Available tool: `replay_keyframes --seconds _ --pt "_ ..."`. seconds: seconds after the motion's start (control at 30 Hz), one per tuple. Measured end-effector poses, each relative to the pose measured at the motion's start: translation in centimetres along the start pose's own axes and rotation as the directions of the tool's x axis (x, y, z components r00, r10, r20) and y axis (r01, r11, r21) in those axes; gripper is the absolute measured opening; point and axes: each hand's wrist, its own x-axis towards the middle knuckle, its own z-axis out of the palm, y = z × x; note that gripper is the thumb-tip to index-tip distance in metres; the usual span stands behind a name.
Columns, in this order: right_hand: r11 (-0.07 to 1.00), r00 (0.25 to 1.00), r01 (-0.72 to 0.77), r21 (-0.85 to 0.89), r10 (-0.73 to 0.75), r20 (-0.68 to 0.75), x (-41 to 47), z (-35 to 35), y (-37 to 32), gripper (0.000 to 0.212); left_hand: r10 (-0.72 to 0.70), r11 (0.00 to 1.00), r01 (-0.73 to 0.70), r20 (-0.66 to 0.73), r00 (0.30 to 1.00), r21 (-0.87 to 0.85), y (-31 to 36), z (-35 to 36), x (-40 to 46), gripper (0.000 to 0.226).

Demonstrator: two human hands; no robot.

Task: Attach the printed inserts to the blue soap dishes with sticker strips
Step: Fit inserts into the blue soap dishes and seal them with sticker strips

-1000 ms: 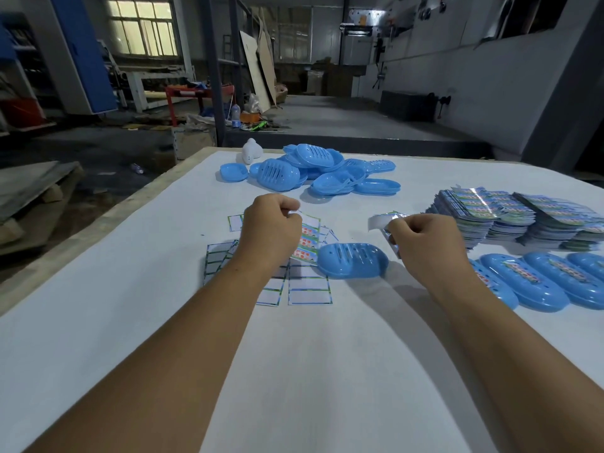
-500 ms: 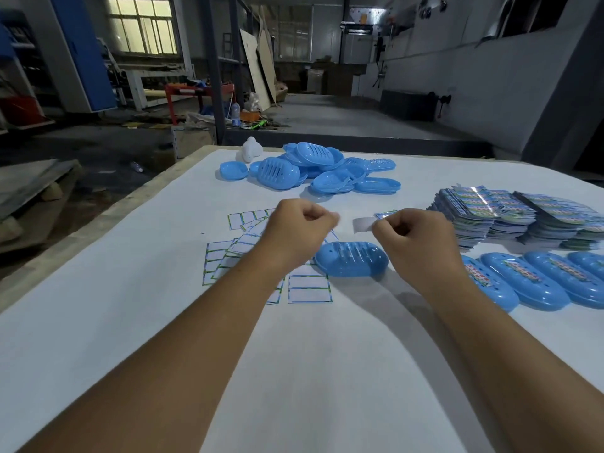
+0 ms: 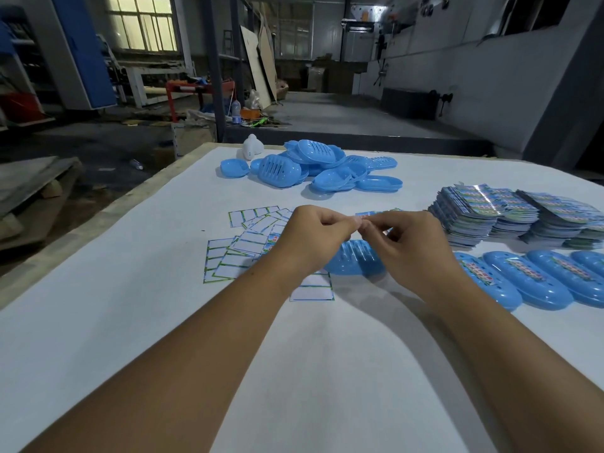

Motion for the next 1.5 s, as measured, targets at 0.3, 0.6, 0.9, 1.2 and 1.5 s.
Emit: replay_keyframes --seconds 0.3,0.6,0.9,1.2,1.5 --pt "0.956 0.952 -0.292 -0.016 0.289 -0.099 0.8 -0.5 1.1 0.031 -0.016 1.000 0.015 -0.038 0.999 -0.004 -0.1 0.2 0.5 0.017" --pt "0.934 0.933 -0.352 0.063 0.355 -0.052 0.7 -0.7 0.6 0.034 -0.065 0.992 0.073 -0.083 0.994 0.105 -0.4 -0.4 0.7 0.026" --pt "0.932 0.931 -0.361 -0.003 0.361 0.051 0.6 -0.3 1.6 0.045 -0.101 0.933 0.122 -0.080 0.992 0.339 -1.0 -0.7 0.7 0.023" --pt "0.921 0.920 -0.376 -0.105 0.384 0.078 0.7 -0.1 1.5 0.031 -0.036 0.811 0.077 -0.082 0.996 0.580 -0.7 -0.5 0.3 0.018" --pt "0.919 0.919 -0.380 -0.105 0.388 0.074 0.6 0.0 1.6 0.029 0.013 0.739 0.042 -0.076 0.997 0.672 -0.8 -0.2 0.5 0.020"
